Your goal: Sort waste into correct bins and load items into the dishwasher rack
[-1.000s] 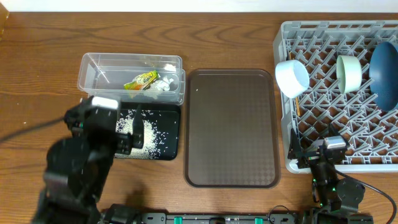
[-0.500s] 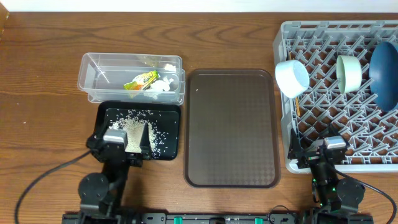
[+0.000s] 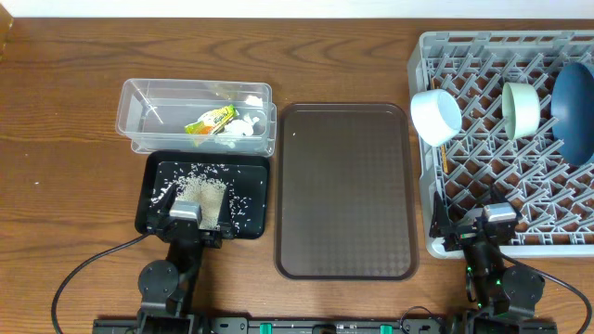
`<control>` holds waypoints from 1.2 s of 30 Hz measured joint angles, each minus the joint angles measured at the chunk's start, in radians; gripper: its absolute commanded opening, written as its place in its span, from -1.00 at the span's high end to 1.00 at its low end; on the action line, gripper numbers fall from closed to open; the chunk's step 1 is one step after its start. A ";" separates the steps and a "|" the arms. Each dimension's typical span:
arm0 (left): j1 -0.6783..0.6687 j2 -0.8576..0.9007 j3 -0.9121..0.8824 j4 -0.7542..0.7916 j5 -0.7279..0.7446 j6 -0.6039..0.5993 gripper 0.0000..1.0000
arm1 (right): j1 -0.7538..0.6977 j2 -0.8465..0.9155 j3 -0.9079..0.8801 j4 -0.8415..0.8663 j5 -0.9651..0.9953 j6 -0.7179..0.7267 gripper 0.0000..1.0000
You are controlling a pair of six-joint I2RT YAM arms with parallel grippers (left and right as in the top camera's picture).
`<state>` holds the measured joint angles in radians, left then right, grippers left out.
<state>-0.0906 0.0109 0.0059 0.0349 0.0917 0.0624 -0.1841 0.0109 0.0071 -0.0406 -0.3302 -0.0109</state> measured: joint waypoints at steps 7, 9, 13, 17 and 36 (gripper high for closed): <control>0.003 0.000 0.000 -0.002 0.000 -0.004 -0.95 | 0.000 0.000 0.000 0.000 0.000 0.000 -0.99; 0.003 0.000 0.000 -0.014 0.000 -0.006 -0.96 | 0.000 0.000 0.000 0.000 0.000 0.000 -0.98; 0.003 0.000 0.002 -0.040 -0.002 -0.006 -0.96 | 0.000 0.000 0.000 0.000 0.000 0.000 -0.99; 0.003 0.000 0.006 -0.051 -0.010 -0.006 -0.96 | 0.000 0.000 0.000 0.000 0.000 0.000 -0.98; 0.003 0.000 0.008 -0.054 -0.013 -0.006 -0.96 | 0.000 0.000 0.000 0.000 0.000 0.000 -0.99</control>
<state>-0.0875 0.0113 0.0135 -0.0189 0.0792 0.0559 -0.1841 0.0109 0.0071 -0.0406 -0.3302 -0.0109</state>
